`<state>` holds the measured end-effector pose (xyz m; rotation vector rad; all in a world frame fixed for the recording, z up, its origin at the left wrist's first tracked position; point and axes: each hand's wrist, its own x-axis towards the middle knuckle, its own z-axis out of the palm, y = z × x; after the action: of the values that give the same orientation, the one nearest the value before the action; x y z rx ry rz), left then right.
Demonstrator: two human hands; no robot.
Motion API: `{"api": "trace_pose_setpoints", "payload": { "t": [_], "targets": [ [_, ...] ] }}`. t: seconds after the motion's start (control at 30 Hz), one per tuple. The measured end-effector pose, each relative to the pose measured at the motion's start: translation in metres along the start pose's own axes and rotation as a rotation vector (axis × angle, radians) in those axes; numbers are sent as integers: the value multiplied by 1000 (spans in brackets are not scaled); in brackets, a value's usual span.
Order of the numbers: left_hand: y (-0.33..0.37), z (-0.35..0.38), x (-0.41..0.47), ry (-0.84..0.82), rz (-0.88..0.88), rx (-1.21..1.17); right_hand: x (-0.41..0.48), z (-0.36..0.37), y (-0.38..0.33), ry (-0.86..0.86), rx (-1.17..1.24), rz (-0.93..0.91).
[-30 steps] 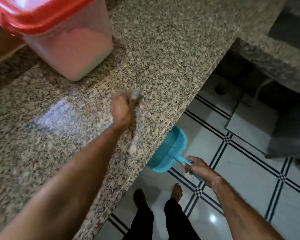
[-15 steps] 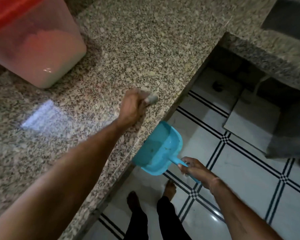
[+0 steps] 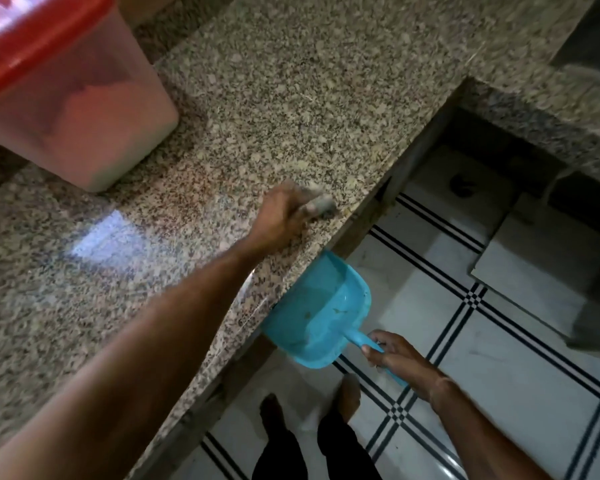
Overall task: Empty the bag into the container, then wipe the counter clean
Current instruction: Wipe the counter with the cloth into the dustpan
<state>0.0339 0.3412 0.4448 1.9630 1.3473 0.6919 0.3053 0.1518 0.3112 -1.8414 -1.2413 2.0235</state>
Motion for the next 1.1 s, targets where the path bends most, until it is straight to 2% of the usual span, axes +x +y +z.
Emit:
{"api": "trace_pose_setpoints", "payload": {
  "t": [0.07,0.13,0.17,0.23,0.3,0.33,0.43,0.5,0.57,0.67,0.8,0.9,1.03,1.1],
  "targets": [
    [-5,-17,-1,75,-44,-60,0,-4,-2,-5,2,-1],
    [-31,-46,6,319,-130,6,1,-7,-2,-5,11,1],
    [-53,-62,14,452,-219,46,3,-8,-1,-3,17,0],
    [-91,-84,41,560,-414,162,7,-7,4,8,29,-2],
    [-106,-82,74,472,-426,246,8,-4,6,29,32,-4],
    [-96,-72,92,368,-364,181,8,-3,7,45,31,-8],
    [-50,-27,123,63,-56,56,9,1,10,78,44,-14],
    [-31,-2,125,-53,183,41,6,5,6,94,55,-4],
    [-24,15,109,-112,288,32,3,9,6,117,68,-1],
    [-28,16,62,-191,282,34,-8,18,4,134,92,-3],
    [-49,-4,-26,-254,152,127,-26,39,4,163,131,10],
    [-55,-23,-86,-250,156,236,-37,55,7,151,171,18],
    [-54,-38,-129,-241,163,192,-47,70,9,171,175,37],
    [-55,-45,-130,-179,102,116,-53,74,8,182,166,28]
  ]
}}
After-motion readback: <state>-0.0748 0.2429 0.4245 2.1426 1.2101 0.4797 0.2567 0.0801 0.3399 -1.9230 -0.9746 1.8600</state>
